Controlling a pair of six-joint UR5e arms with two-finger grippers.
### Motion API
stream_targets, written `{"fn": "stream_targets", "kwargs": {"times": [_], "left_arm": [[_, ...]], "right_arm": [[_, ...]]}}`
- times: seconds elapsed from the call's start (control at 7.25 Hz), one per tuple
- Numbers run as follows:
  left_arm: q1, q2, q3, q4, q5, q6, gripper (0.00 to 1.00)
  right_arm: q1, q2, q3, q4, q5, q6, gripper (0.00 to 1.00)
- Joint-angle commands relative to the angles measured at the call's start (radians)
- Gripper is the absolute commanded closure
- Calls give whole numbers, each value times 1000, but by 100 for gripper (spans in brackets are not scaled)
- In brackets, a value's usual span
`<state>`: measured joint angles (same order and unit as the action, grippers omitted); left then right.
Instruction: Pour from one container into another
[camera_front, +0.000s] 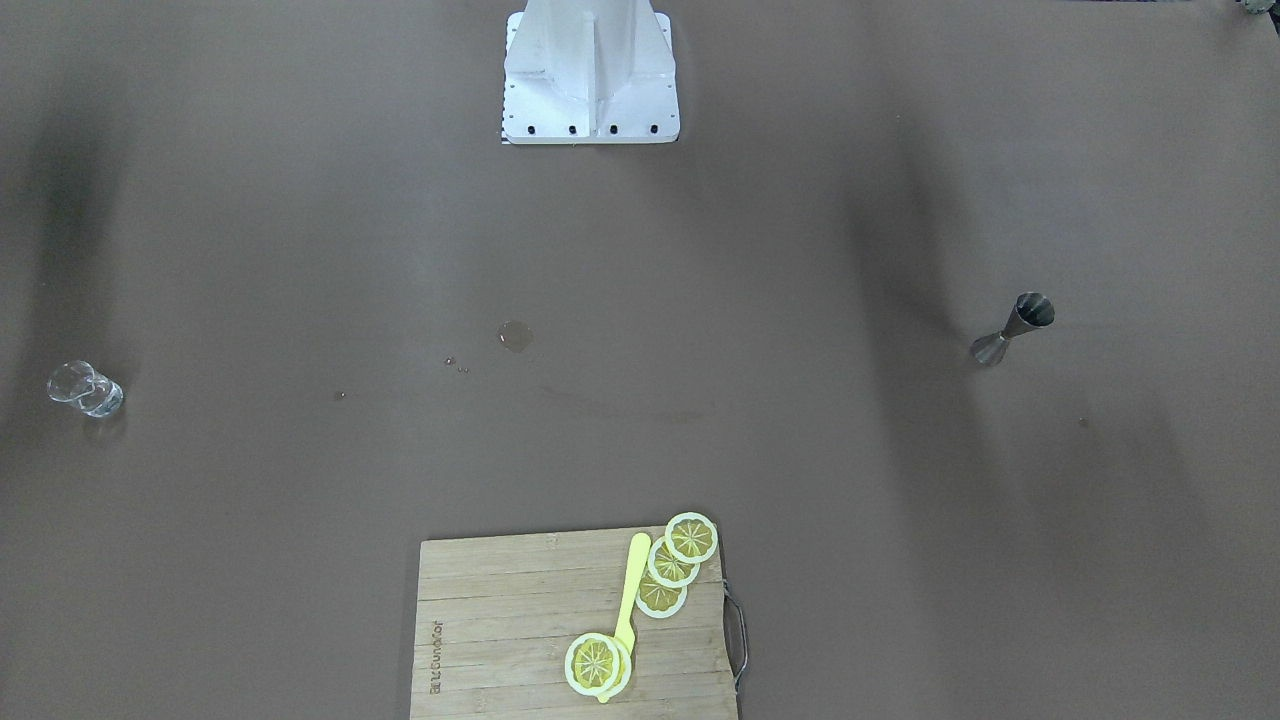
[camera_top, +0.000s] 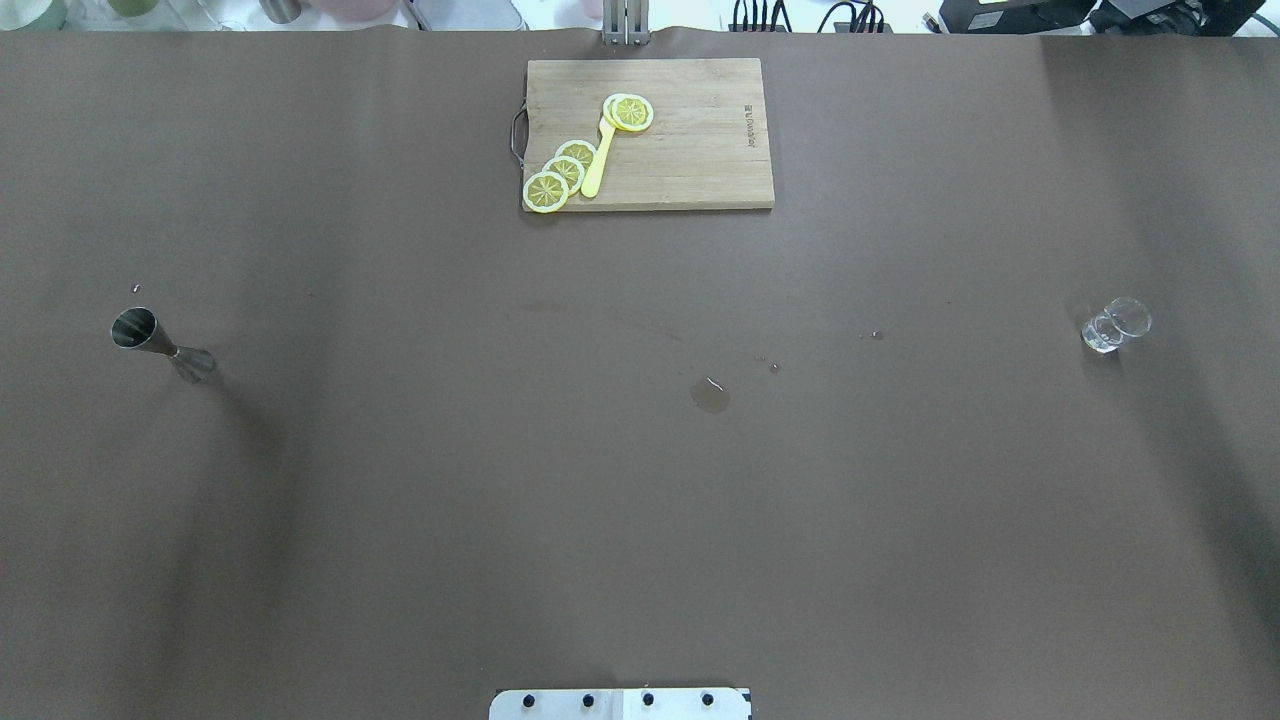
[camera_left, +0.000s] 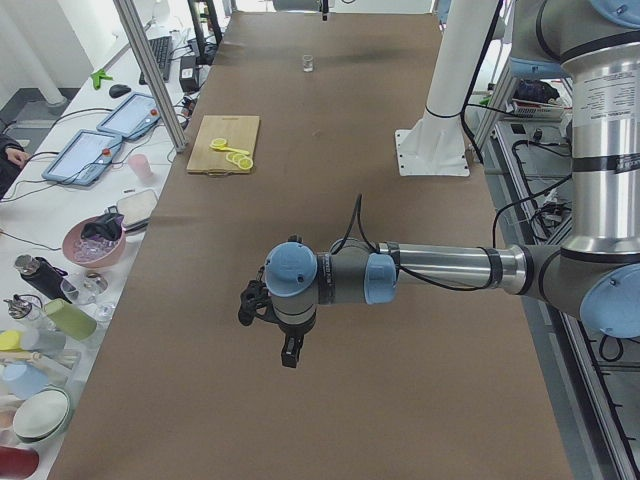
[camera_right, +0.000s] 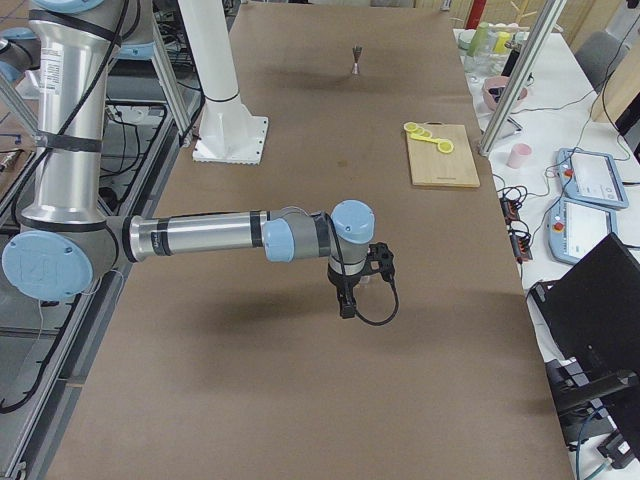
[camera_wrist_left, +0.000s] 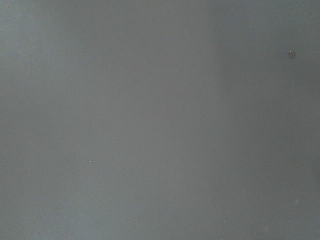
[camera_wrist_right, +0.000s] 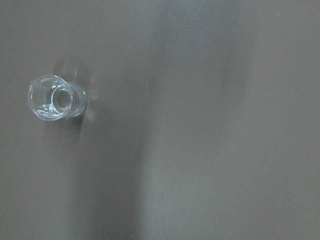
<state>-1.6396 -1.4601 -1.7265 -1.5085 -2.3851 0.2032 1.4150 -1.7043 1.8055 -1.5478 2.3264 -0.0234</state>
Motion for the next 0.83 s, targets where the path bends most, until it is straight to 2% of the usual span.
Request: {"fn": "stream_targets", "kwargs": {"times": [0.0,0.69], "left_arm": [[3,-6,-1,-21,-2,-48,1],[3,-16,-4,-47,-3,-50,1]], "right_arm": [[-1,3,0,0,-2,-1,0],[-1,28,12,0,-4,-3,0]]}}
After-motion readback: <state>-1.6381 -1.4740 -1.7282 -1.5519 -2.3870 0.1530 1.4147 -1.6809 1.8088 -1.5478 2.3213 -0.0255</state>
